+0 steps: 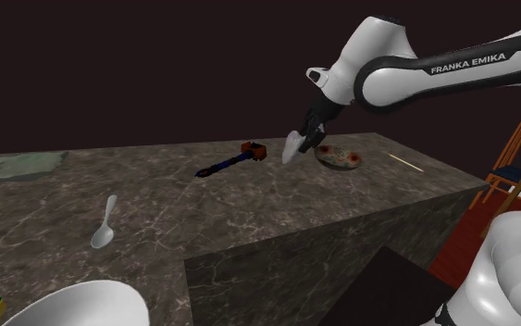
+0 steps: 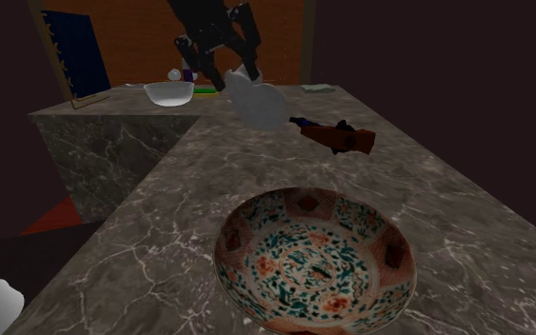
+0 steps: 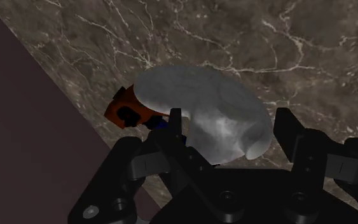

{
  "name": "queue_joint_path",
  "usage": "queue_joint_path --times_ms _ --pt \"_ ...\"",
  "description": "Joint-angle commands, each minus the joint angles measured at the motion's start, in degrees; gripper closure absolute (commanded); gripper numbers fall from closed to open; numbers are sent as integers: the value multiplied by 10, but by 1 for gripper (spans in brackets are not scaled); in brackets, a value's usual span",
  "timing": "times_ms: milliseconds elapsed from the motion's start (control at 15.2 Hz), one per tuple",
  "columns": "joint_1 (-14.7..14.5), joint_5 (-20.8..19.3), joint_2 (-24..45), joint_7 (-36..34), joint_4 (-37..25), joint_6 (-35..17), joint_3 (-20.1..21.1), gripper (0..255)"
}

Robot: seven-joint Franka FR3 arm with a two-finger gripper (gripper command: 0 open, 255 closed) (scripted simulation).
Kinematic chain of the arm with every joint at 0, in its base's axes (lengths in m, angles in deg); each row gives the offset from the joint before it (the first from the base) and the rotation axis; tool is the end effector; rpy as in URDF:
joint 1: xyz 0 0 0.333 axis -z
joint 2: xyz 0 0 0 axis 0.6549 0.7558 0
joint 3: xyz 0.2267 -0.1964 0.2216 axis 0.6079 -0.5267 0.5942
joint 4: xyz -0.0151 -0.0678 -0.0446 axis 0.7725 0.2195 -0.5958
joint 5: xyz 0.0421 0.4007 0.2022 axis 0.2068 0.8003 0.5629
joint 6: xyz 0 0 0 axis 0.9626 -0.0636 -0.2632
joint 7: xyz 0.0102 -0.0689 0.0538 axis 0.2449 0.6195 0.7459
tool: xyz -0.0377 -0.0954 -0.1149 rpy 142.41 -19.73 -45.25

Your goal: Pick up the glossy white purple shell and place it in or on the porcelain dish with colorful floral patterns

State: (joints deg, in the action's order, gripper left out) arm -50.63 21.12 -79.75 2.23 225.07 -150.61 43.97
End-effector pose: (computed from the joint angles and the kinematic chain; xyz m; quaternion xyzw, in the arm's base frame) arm 0.4951 0.0441 0.5177 0.8920 0.3976 0.1952 0.0902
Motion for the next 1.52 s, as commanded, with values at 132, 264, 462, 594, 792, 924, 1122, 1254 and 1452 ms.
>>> queue_joint_path --times_ms 132,264,462,594,792,924,1122,1254,1452 --pt "13 3 -16 65 9 2 -50 255" --pt "19 4 -22 97 11 5 -75 255" --pt "28 5 -27 144 8 9 -113 255" --pt "33 6 -27 176 3 13 -139 255" --pt "40 10 -23 225 -10 19 -179 255" --pt "42 13 -17 258 -22 24 -207 255" --pt "44 22 -3 307 -44 32 -249 255" --pt "43 30 9 341 -62 38 -277 255" --pt "40 41 24 375 -75 36 -307 255"
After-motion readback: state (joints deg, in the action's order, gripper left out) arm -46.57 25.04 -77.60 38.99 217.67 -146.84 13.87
